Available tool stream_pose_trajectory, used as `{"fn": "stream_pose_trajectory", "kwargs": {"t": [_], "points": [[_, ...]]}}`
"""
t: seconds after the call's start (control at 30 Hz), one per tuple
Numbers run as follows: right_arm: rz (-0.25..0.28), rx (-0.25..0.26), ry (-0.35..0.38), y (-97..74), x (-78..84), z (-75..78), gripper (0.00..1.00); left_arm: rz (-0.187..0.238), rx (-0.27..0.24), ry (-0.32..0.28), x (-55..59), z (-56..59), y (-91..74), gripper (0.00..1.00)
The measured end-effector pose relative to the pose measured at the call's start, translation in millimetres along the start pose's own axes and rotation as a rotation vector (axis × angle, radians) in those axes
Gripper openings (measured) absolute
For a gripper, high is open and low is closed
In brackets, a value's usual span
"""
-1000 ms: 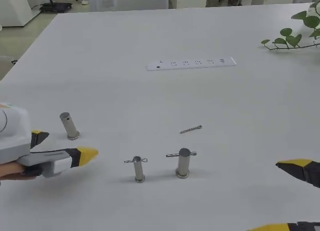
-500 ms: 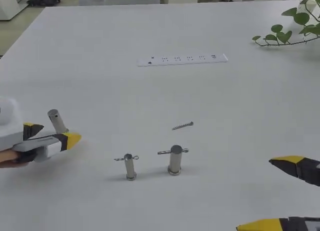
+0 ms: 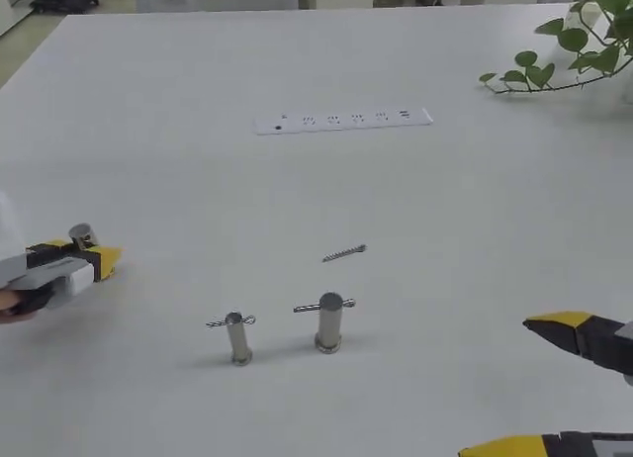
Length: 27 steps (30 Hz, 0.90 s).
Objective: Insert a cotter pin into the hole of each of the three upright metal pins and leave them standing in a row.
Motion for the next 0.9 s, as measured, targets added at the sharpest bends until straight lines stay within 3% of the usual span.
{"fn": "stream_pose_trajectory", "kwargs": {"t": [0.17, 0.53, 0.7, 0.9], "points": [[0.001, 0.002, 0.002, -0.6, -0.1, 0.5, 0.90, -0.016, 0.006, -0.009, 2.4, 0.2, -2.5, 0.12], [0.003, -0.005, -0.006, -1.3, 0.1, -0.4, 0.89, -0.050, -0.021, 0.043, 4.7, 1.4, -4.7, 0.11], [0.005, -0.011, -0.012, -0.9, 0.1, -1.5, 0.89, -0.059, -0.051, -0.002, 6.7, 0.6, -8.0, 0.11], [0.017, -0.014, -0.019, -2.4, -1.0, -0.7, 0.89, -0.051, -0.044, 0.035, 1.0, 14.5, -21.3, 0.11]]}}
Point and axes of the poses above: the centre of the closed fingertips' face, and the gripper's own axes: y roughly forward along the fingers, z roughly to its right, x roughly out of its underside, the point moved 2 cm from there along -y, roughly backward along the fingers, and after that the axes turned 11 degrees about x, right-handed, at the moved point
